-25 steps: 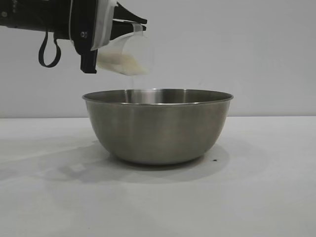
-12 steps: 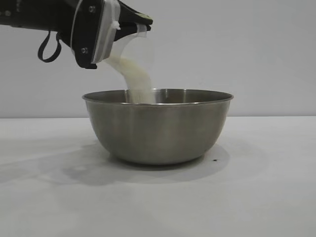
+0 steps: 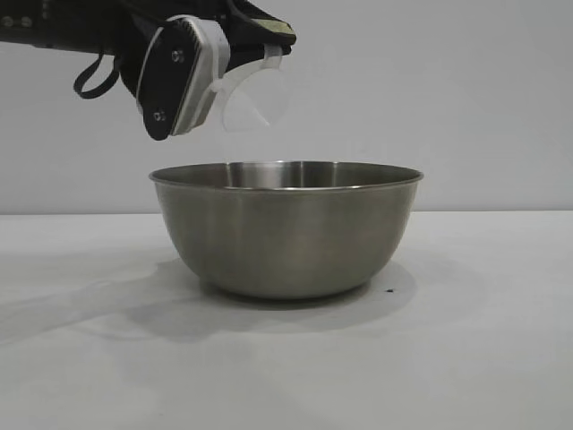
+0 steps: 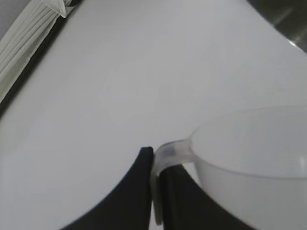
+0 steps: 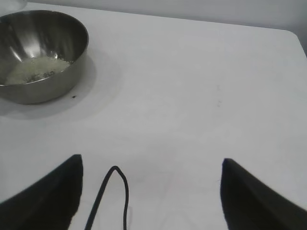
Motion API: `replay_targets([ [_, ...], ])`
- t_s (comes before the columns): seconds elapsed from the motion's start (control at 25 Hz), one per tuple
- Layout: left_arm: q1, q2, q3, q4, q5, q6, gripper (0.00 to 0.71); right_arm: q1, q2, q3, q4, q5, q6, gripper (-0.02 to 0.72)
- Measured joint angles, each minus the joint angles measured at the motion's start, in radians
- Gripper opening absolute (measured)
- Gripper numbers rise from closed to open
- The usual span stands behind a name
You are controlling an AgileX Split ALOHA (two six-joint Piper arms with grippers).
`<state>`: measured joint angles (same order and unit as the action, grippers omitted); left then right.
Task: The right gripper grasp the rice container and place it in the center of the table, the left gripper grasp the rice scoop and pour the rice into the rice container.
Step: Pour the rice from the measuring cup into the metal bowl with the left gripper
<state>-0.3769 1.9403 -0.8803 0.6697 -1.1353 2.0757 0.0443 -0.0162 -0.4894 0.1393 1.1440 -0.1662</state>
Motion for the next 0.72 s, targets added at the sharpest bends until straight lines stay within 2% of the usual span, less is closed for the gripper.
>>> replay_targets([
  [0.72, -0.001, 0.0, 0.0, 0.053, 0.0, 0.032, 0.0, 0.0, 0.0, 0.0, 0.0, 0.0, 0.0, 0.508],
])
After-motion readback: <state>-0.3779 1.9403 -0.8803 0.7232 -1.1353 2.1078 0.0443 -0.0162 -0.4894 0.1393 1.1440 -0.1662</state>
